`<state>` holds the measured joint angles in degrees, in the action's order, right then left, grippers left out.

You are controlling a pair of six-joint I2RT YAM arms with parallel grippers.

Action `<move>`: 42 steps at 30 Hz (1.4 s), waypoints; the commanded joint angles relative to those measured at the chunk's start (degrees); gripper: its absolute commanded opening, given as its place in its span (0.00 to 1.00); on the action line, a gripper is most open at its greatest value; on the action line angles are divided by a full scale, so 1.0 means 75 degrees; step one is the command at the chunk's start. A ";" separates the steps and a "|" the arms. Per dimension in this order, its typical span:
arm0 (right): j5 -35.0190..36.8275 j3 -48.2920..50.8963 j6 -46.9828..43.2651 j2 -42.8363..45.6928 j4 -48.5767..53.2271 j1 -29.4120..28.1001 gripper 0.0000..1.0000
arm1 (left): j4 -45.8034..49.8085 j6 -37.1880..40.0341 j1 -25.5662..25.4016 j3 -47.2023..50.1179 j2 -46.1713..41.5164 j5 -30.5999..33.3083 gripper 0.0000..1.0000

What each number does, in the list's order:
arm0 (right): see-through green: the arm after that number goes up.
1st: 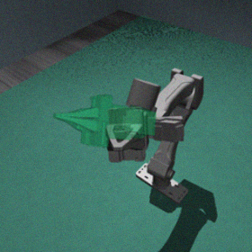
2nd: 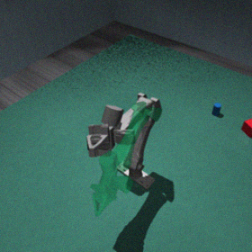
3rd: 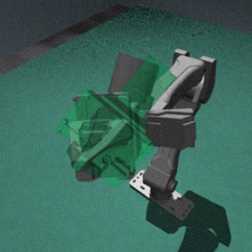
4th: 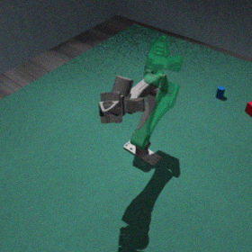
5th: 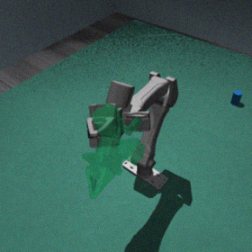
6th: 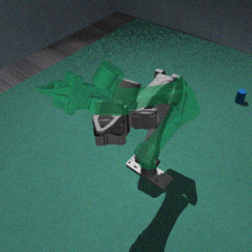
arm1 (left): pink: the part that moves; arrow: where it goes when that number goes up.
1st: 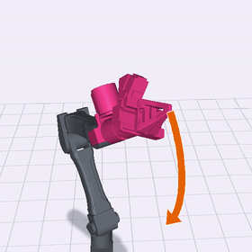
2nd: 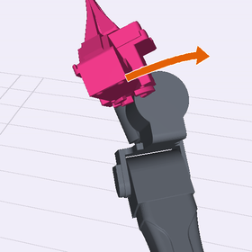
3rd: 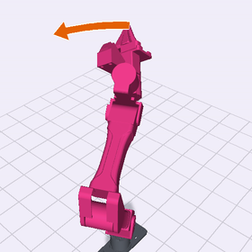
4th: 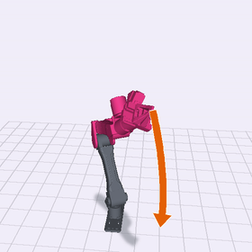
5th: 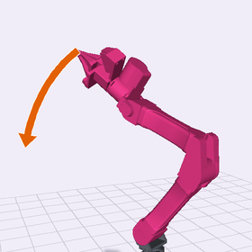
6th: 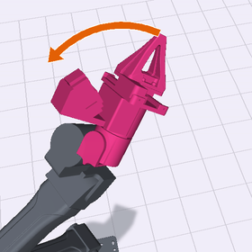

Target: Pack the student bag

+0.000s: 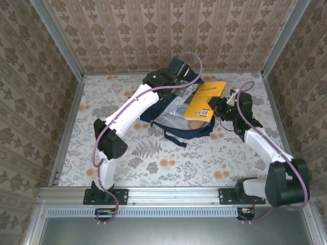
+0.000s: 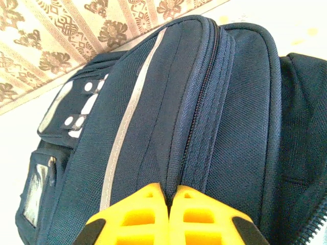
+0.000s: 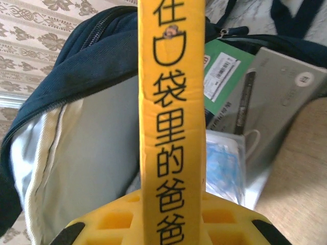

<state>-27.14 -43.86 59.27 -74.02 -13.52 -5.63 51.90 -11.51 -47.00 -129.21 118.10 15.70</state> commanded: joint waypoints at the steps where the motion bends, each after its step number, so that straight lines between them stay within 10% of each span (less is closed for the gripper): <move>1: 0.0226 -0.0505 0.0753 -0.0643 -0.2290 -0.0415 0.00 | -0.0545 -0.0609 0.0146 -0.0058 -0.0619 -0.0271 0.00; 15: 0.2209 -0.1674 0.2762 -0.4020 -0.5198 -0.1879 0.00 | -0.0499 -0.0963 0.0087 -0.0698 -0.0179 -0.0830 0.00; 23: 0.2359 -0.3896 0.2955 -0.5814 -0.3471 -0.2372 0.00 | -0.0498 -0.1023 0.0036 -0.0799 -0.0059 -0.0980 0.00; 32: 0.1804 -0.4713 0.1579 -0.5324 -0.0481 -0.2396 0.55 | -0.0442 -0.0997 0.0088 -0.0736 -0.0006 -0.0948 0.00; 42: 0.1718 -0.3690 0.0582 -0.3451 0.1152 -0.2171 0.64 | -0.0634 -0.1102 0.0299 -0.0233 -0.0073 -0.1003 0.00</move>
<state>-13.96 -72.88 67.64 -105.91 -8.25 -22.41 51.86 -18.46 -44.91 -131.11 119.31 9.47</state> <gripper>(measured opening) 0.643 0.045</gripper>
